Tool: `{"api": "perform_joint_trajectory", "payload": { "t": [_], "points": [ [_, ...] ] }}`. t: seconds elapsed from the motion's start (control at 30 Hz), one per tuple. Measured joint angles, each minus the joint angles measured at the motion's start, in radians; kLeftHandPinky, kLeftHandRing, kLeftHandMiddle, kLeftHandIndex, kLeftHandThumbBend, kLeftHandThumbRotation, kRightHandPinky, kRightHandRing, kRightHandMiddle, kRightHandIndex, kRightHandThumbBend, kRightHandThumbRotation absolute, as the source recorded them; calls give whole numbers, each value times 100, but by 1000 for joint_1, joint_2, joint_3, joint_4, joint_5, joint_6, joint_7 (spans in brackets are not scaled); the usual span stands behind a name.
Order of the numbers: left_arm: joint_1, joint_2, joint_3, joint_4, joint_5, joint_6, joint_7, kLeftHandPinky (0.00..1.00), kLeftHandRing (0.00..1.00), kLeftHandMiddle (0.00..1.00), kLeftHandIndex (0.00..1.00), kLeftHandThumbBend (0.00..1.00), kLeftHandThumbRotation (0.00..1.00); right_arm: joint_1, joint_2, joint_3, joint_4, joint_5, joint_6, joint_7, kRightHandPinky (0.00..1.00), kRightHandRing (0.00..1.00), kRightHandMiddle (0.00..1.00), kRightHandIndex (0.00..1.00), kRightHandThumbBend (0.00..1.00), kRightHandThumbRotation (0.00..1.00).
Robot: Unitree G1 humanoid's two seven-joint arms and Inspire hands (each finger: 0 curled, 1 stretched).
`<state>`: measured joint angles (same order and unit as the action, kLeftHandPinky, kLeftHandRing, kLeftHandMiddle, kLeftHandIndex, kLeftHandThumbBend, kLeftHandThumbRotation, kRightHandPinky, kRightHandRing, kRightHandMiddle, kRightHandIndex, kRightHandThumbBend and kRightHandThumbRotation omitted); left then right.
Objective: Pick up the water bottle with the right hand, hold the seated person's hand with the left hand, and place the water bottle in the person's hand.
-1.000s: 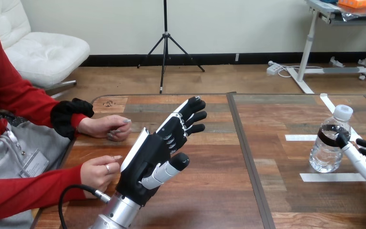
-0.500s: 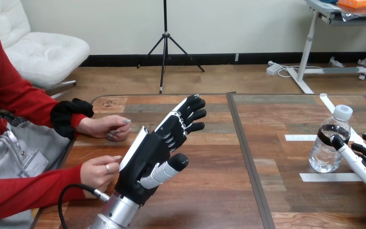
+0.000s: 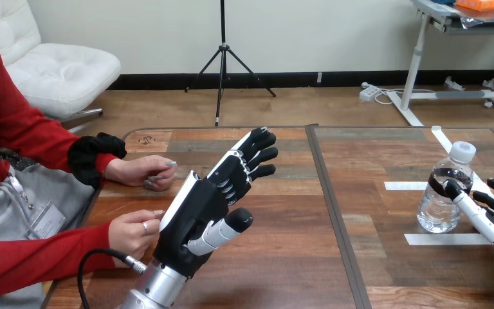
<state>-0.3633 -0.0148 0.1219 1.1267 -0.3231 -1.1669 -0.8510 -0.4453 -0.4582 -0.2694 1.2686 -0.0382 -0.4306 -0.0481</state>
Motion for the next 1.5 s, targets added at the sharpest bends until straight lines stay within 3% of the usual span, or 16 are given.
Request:
{"api": "perform_joint_trajectory", "payload": {
  "t": [0.4, 0.7, 1.13, 1.5],
  "points": [
    [6, 0, 15, -1, -16, -1, -7, 85, 90, 92, 93, 100, 75, -19, -17, 26, 9, -22, 23, -1, 75, 82, 85, 94, 100, 60],
    [13, 0, 15, -14, -21, -1, -13, 85, 90, 93, 93, 99, 72, -31, -24, 50, 15, -50, 36, -17, 74, 82, 84, 93, 100, 63],
    [13, -1, 15, -27, -23, -8, -18, 84, 90, 92, 93, 99, 73, -45, -29, 81, 22, -80, 40, -19, 75, 83, 84, 94, 100, 61],
    [14, -1, 15, -27, -24, -12, -20, 84, 90, 92, 92, 99, 72, -53, -29, 80, 25, -76, 40, 8, 78, 86, 86, 94, 100, 60]
  ]
}}
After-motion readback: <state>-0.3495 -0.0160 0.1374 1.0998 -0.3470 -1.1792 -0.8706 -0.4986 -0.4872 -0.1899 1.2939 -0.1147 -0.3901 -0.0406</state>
